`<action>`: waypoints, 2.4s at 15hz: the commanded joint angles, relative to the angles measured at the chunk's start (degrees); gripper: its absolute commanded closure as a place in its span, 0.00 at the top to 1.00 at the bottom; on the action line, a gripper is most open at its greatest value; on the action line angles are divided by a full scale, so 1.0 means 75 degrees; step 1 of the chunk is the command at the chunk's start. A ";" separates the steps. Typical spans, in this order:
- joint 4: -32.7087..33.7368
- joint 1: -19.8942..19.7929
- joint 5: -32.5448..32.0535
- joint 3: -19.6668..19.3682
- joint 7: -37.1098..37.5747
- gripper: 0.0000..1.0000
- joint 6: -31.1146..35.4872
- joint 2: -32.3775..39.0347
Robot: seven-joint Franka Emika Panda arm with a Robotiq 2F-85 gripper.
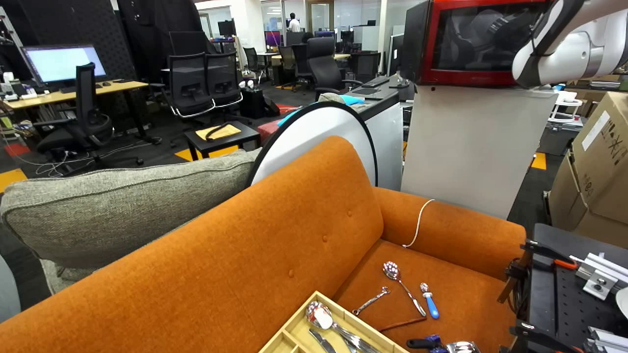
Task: Open the door of the red microwave
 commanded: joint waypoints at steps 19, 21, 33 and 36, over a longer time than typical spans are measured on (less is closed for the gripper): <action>-0.1201 0.5957 -0.4026 -0.5734 0.0062 0.07 0.0282 -0.1187; -0.1207 0.6072 -0.4003 -0.5690 0.0079 0.07 0.0187 -0.1099; -0.1211 0.6272 -0.4001 -0.5643 0.0080 0.07 0.0234 -0.1143; -0.1212 0.6352 -0.4008 -0.5639 0.0083 0.07 0.0233 -0.1149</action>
